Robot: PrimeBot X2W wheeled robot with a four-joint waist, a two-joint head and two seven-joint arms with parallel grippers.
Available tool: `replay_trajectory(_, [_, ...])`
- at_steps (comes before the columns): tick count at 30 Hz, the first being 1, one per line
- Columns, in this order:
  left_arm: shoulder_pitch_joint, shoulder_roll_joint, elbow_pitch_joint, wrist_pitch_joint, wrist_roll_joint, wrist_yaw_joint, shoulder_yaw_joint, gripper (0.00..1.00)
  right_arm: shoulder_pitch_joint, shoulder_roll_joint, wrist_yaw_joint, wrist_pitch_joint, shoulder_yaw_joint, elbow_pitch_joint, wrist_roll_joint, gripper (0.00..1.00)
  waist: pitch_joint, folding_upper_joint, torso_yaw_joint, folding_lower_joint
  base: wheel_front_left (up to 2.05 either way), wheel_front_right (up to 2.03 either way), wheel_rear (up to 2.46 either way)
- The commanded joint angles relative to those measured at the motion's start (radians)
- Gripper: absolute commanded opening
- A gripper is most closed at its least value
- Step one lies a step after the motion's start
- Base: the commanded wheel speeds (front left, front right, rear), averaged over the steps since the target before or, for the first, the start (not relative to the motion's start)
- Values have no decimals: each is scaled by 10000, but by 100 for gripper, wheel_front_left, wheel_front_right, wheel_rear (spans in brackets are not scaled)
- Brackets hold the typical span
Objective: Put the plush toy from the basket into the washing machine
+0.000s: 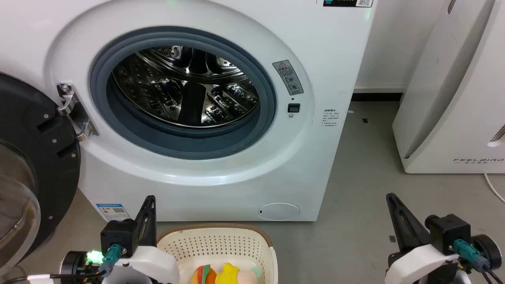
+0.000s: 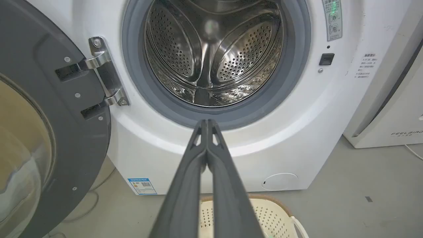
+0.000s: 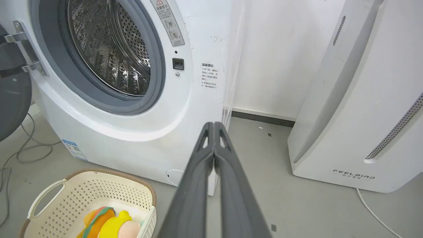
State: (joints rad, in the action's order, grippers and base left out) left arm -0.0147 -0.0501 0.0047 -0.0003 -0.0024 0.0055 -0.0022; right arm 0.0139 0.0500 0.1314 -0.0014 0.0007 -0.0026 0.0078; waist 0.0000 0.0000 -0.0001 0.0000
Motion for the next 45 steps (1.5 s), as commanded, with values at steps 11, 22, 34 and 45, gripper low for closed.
replay_trajectory(11, [147,-1,-47,3,24,-55,22,0,-139,2,-7,14,-7,26,-78,0,0,0,1,0,0,0,0])
replay_trajectory(22, [-3,0,3,-4,-2,8,-2,100,4,0,2,-5,-6,1,6,100,1,0,0,0,0,0,0])
replay_trajectory(34, [123,0,173,-235,-75,191,-156,100,6,0,1,-236,-176,-90,220,100,102,0,-16,0,0,0,0])
replay_trajectory(45, [843,-78,1282,-507,69,168,-557,100,-228,0,0,-506,-135,-20,455,100,627,0,-194,0,0,0,0])
